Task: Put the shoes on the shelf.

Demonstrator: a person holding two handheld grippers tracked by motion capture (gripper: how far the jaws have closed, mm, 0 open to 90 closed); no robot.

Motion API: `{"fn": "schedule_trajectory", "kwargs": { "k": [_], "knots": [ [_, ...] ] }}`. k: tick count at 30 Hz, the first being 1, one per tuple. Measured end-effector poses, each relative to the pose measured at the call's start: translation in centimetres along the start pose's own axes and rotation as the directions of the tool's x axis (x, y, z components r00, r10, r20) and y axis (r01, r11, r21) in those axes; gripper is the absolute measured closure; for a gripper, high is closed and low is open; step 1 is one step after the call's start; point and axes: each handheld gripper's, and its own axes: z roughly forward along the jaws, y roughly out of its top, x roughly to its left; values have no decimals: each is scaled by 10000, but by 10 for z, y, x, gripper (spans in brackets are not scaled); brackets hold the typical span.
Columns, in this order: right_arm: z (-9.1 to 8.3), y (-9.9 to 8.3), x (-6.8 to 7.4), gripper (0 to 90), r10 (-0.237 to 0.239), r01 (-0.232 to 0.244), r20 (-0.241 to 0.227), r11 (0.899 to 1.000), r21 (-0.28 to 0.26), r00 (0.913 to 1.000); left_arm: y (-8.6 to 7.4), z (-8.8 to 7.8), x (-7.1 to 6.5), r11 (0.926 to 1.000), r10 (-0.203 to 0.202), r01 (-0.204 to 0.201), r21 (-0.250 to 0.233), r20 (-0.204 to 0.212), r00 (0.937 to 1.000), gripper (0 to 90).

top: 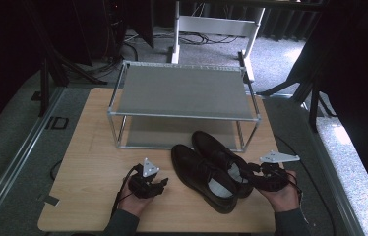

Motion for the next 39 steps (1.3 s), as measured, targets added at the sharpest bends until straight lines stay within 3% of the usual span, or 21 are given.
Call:
{"fn": "schedule_trajectory", "kwargs": {
  "k": [21, 31, 39],
  "knots": [
    [4, -1, 20, 455, -150, 167, -462, 9992, 363, 9988, -2, 1, 2, 9999, -111, 111, -42, -51, 9999, 501],
    [13, -1, 27, 335, -363, 413, -563, 9950, 908, 9978, -3, 2, 1, 10000, -30, 30, 21, -52, 10000, 500],
    [28, 0, 31, 319, -603, 669, -448, 9839, 1658, 9972, -3, 2, 1, 10000, -27, 27, 15, -57, 10000, 500]
  ]
}}
